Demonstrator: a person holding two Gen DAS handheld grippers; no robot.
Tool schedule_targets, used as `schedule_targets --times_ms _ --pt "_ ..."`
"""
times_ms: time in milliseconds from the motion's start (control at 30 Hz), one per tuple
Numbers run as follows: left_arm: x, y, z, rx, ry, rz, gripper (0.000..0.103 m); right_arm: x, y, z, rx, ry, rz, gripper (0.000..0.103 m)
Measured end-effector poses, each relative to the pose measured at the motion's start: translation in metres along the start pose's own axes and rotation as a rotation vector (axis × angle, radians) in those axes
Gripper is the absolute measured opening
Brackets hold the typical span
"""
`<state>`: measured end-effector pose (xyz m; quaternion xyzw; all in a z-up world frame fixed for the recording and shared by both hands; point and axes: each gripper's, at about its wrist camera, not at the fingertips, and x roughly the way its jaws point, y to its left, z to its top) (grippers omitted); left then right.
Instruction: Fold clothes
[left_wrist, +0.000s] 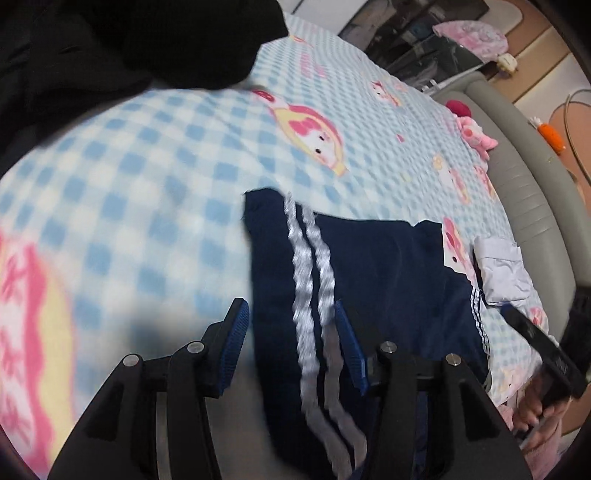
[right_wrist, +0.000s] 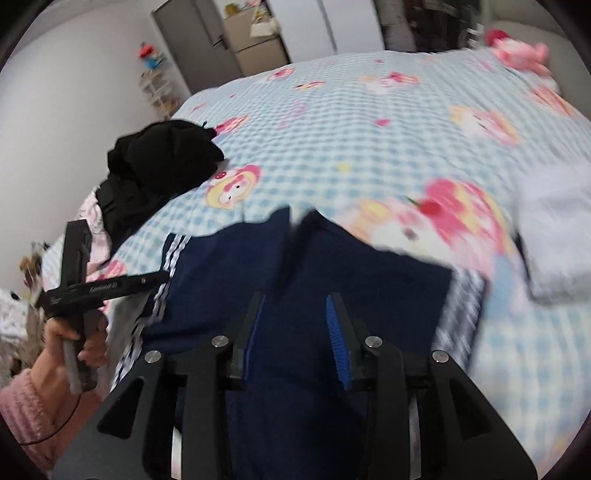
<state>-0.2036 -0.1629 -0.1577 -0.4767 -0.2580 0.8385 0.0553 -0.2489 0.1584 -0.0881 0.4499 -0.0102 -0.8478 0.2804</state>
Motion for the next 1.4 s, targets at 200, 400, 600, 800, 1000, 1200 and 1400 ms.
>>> schedule_targets --times_ms 200,400,600,800,1000,1200,1400 --pt "0.008 -0.021 0.019 0.163 -0.036 0.075 0.006 0.097 0.012 0.022 -0.025 0.145 0.045 0.034" --pt "0.015 -0.006 0.031 0.136 -0.044 0.185 0.035 0.126 -0.008 0.010 0.065 0.062 -0.004 0.034" --pt "-0.036 -0.015 0.011 0.133 -0.148 0.116 0.036 0.090 -0.011 0.013 0.124 -0.015 0.042 0.034" --pt "-0.015 -0.076 0.007 0.340 -0.080 0.097 0.036 0.047 0.024 0.025 -0.012 -0.020 0.039 0.041" --pt "0.042 -0.078 0.006 0.419 0.107 0.169 0.036 0.100 0.038 0.018 -0.138 0.167 0.006 0.040" --pt "0.041 -0.053 0.022 0.355 -0.014 0.140 0.036 0.123 0.018 0.022 -0.079 0.083 -0.065 0.038" --pt "0.023 -0.023 0.039 0.190 -0.099 0.047 0.040 0.118 -0.012 0.037 0.076 -0.026 -0.024 0.040"
